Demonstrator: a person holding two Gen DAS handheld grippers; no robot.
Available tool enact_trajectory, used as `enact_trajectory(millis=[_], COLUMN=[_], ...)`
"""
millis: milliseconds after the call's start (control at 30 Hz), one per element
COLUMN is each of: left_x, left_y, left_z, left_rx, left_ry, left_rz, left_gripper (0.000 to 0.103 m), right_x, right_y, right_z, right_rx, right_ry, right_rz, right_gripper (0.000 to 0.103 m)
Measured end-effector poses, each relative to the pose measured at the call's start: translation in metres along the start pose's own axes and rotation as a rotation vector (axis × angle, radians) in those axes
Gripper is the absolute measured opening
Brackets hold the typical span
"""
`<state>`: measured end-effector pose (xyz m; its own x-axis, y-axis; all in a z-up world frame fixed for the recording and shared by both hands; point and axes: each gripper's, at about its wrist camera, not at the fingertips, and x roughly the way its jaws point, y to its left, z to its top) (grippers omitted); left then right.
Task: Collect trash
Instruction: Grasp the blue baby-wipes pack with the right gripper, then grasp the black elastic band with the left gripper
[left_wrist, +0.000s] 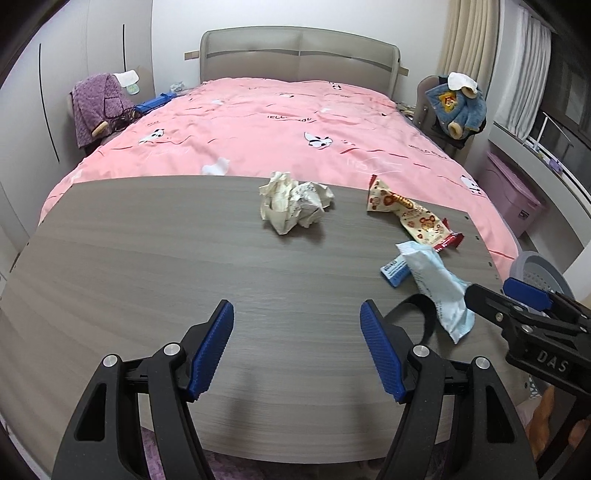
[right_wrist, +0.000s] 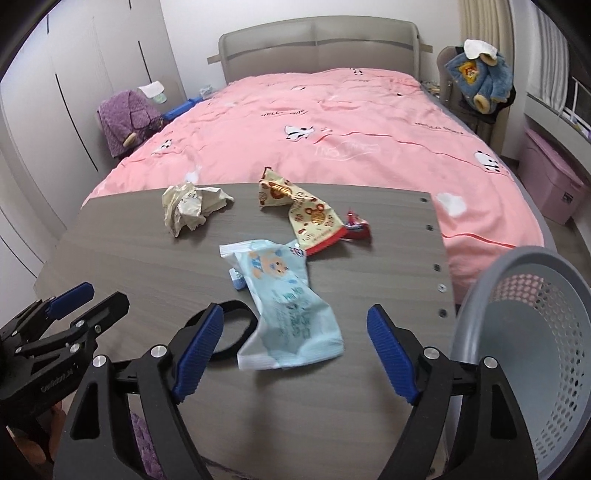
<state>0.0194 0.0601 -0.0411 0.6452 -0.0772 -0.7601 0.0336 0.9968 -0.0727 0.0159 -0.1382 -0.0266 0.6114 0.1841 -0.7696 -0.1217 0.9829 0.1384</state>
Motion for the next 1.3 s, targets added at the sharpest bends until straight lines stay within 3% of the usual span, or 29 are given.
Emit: enact_trajectory(millis=[500,600,800,1300], left_x=[0.011,0.013,0.013,0.012], left_y=[0.010,0.010,0.009,-0.002], left_z=[0.003,0.003,0.002,-0.002], left_rx=[-0.022,-0.021,-0.022,0.004], left_ry=[0.025,0.029,0.033,0.050], left_rz=[-0.015,-0.020,-0.030,-0.068], left_gripper=[0.068,0.068,0.068,0.068], right_x=[0.041,0.045,0.050,0.009], right_y=[0.001,0.001,0.005,-0.015], right_z=[0.010,0.010,0.007,-0.003], right_rx=[-0.001,-0.005,-0.028,0.049], right_ry=[0.066,0.078,0.096,0.021], right_rz=[-0.049,-0.052,-0.055,-0.052], right_gripper=[0.076,0.072,0.052,0.050])
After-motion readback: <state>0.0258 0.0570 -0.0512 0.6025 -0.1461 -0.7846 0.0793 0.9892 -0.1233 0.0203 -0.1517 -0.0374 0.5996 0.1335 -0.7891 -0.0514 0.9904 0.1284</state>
